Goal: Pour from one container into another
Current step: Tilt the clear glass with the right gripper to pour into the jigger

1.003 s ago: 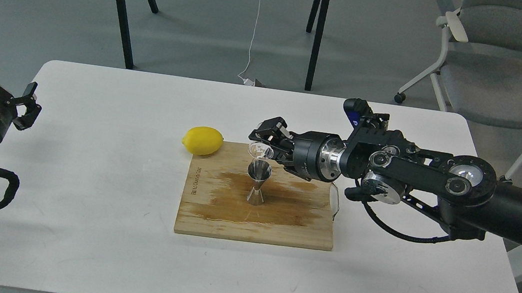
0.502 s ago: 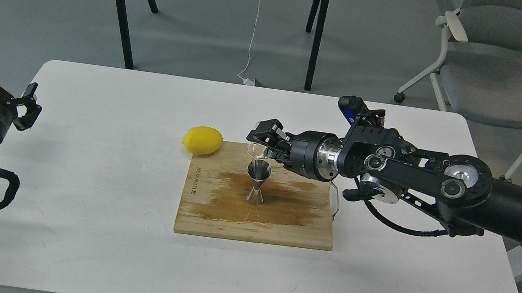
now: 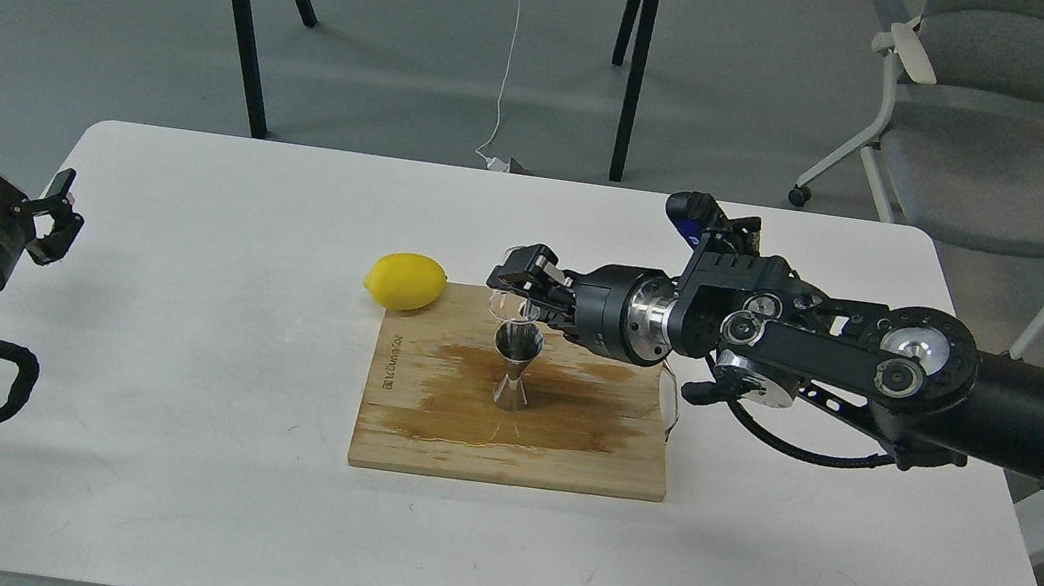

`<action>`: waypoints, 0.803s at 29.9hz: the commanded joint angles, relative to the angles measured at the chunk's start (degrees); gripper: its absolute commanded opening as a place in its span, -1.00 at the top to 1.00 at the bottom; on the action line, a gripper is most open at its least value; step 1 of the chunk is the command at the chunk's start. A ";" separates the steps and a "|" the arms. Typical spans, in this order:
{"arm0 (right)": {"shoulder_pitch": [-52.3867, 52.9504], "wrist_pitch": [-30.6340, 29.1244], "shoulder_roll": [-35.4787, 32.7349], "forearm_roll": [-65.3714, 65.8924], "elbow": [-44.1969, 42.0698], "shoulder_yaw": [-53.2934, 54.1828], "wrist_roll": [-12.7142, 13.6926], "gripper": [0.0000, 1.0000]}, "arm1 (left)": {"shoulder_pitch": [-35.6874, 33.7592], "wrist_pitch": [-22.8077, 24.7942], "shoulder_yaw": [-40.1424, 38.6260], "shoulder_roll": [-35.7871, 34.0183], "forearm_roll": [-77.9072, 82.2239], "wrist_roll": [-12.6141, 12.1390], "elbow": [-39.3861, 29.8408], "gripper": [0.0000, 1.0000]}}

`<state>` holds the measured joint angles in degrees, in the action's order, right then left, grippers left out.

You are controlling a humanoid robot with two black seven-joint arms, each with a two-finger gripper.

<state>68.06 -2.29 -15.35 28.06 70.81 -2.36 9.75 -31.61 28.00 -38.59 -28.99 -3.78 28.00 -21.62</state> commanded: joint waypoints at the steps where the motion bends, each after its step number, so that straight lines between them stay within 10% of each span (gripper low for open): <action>1: -0.03 0.00 -0.03 1.64 0.03 -0.02 0.00 0.52 | 0.06 0.00 0.00 -0.01 0.00 0.00 0.00 -0.89; 24: 0.06 -0.53 -0.55 5.51 0.29 -0.19 0.00 0.52 | 0.14 0.00 -0.09 -0.01 -0.09 0.00 0.00 -0.89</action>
<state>68.13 -2.73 -15.91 32.64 71.09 -2.55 9.75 -31.53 28.00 -38.59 -28.99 -3.86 28.00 -21.62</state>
